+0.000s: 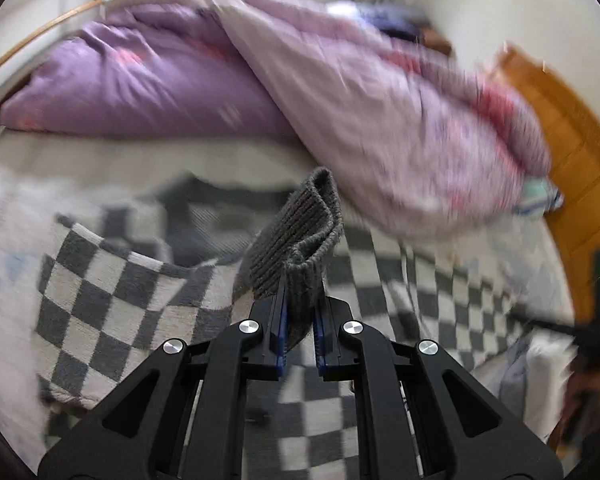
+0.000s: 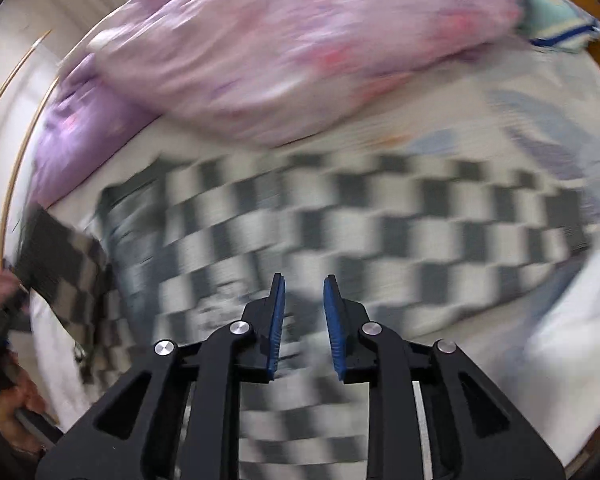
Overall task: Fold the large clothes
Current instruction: 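Lay the cuff onto the cardigan body and open the left tool, then grasp the other sleeve cuff with the right tool, fold it onto the body, release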
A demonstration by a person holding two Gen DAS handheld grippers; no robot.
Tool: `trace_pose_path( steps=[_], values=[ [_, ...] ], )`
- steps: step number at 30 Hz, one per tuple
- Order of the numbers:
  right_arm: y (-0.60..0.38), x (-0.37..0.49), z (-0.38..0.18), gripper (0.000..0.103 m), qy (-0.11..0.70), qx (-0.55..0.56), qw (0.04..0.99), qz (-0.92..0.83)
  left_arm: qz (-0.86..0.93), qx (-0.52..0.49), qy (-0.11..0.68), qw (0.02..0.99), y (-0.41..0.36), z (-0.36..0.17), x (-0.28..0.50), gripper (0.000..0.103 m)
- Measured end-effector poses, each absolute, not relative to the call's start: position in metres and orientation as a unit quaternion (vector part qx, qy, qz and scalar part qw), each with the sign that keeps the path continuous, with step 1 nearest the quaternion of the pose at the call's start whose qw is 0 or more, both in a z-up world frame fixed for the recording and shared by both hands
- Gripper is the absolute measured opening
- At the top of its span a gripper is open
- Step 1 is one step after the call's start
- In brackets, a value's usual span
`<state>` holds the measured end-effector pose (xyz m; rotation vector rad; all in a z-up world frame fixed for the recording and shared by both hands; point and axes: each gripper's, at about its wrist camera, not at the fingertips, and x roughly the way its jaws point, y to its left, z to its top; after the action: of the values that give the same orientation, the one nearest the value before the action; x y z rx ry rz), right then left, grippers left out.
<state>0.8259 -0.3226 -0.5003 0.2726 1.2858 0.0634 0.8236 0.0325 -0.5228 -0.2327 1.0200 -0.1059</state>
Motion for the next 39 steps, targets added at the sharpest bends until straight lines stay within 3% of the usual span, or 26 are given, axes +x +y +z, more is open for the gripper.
trace_pose_path(
  steps=[7, 10, 14, 17, 18, 22, 26, 35, 37, 39],
  values=[
    [-0.477, 0.835, -0.531, 0.052, 0.613, 0.211, 0.752, -0.120, -0.048, -0.057, 0.572, 0.817, -0.039, -0.608, 0.834, 0.014],
    [-0.512, 0.823, -0.554, 0.055, 0.623, 0.254, 0.720, -0.169, -0.044, -0.044, 0.583, 0.810, -0.051, -0.621, 0.831, 0.015],
    [-0.527, 0.829, -0.571, 0.055, 0.637, 0.255, 0.699, -0.200, -0.058, -0.063, 0.598, 0.797, -0.060, -0.629, 0.828, 0.030],
    [-0.539, 0.838, -0.592, 0.055, 0.670, 0.284, 0.648, -0.224, -0.085, -0.077, 0.605, 0.788, -0.073, -0.627, 0.825, 0.055],
    [-0.550, 0.837, -0.600, 0.055, 0.669, 0.317, 0.627, -0.242, -0.095, -0.075, 0.599, 0.791, -0.078, -0.622, 0.822, 0.056],
    [-0.575, 0.832, -0.620, 0.051, 0.673, 0.363, 0.578, -0.285, -0.100, -0.069, 0.582, 0.804, -0.085, -0.606, 0.813, 0.065],
    [-0.587, 0.826, -0.640, 0.048, 0.673, 0.381, 0.555, -0.305, -0.079, -0.078, 0.578, 0.809, -0.075, -0.600, 0.811, 0.065],
    [-0.576, 0.811, -0.655, 0.048, 0.638, 0.368, 0.607, -0.298, 0.004, -0.081, 0.599, 0.797, -0.034, -0.609, 0.809, 0.072],
    [-0.570, 0.802, -0.646, 0.039, 0.610, 0.374, 0.637, -0.288, 0.019, -0.075, 0.638, 0.766, -0.026, -0.628, 0.808, 0.072],
    [-0.566, 0.793, -0.635, 0.016, 0.581, 0.385, 0.662, -0.275, 0.017, -0.086, 0.657, 0.749, -0.018, -0.644, 0.807, 0.072]
  ],
)
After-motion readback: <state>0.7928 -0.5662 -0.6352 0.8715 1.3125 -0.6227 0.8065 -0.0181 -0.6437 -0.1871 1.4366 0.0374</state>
